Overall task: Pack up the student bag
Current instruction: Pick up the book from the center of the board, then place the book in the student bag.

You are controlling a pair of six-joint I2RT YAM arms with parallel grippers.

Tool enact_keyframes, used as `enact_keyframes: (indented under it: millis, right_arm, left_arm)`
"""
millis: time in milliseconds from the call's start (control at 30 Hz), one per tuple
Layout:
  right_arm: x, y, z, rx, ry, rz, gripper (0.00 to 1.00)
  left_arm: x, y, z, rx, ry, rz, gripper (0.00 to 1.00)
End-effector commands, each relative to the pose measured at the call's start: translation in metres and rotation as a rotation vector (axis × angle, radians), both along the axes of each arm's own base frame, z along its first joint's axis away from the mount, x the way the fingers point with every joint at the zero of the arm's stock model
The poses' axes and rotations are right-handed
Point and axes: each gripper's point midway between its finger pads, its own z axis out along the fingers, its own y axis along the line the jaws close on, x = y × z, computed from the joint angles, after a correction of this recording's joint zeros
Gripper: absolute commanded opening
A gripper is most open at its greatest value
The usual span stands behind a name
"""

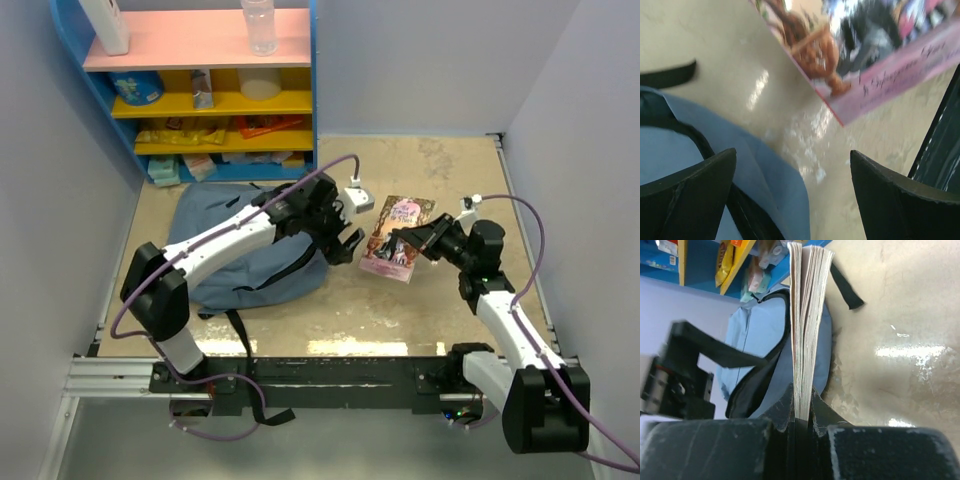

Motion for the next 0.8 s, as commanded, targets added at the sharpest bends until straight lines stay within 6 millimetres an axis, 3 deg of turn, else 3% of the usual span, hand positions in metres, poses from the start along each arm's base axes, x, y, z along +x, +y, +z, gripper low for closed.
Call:
enact_keyframes:
  millis: [0, 133, 300, 400, 433, 567, 600, 633, 667, 700, 733, 767]
  right_arm:
    - [0.003, -0.003, 0.006, -0.017, -0.058, -0.003, 0.0]
    - [0.004, -0.002, -0.005, -0.017, -0.039, 0.009, 0.0]
    - [0.005, 0.002, -0.011, -0.001, -0.036, 0.031, 0.0]
    - [0.005, 0.004, -0.013, 0.001, -0.039, 0.045, 0.0]
    - [0.005, 0.004, -0.015, 0.001, -0.034, 0.05, 0.0]
    - [0.003, 0.007, -0.018, 0.014, -0.044, 0.072, 0.0]
    - [0.003, 0.008, -0.018, 0.02, -0.047, 0.076, 0.0]
    - [0.003, 0.009, -0.017, 0.025, -0.047, 0.083, 0.0]
    - [0.004, 0.009, -0.014, 0.028, -0.056, 0.084, 0.0]
    - [0.004, 0.01, -0.013, 0.029, -0.058, 0.085, 0.0]
    - [0.004, 0.009, -0.011, 0.029, -0.063, 0.083, 0.0]
    - [0.004, 0.009, -0.01, 0.024, -0.07, 0.085, 0.0]
  left_arm:
    - [-0.004, 0.046, 0.008, 0.153, -0.146, 0.008, 1.0]
    - [-0.01, 0.061, 0.015, 0.183, -0.193, 0.027, 0.97]
    - [-0.011, 0.086, 0.018, 0.249, -0.258, 0.087, 0.74]
    - [-0.017, 0.088, 0.02, 0.244, -0.245, 0.08, 0.65]
    - [-0.022, 0.088, 0.018, 0.248, -0.223, 0.068, 0.59]
    - [-0.027, 0.081, 0.017, 0.238, -0.186, 0.035, 0.17]
    - [-0.028, 0.078, 0.017, 0.227, -0.178, 0.021, 0.16]
    - [-0.028, 0.075, 0.02, 0.216, -0.178, 0.018, 0.16]
    - [-0.028, 0.074, 0.022, 0.211, -0.171, 0.015, 0.22]
    - [-0.03, 0.073, 0.019, 0.217, -0.153, 0.008, 0.35]
    - [-0.029, 0.071, 0.024, 0.211, -0.155, 0.009, 0.52]
    - [-0.03, 0.071, 0.024, 0.215, -0.152, 0.004, 0.83]
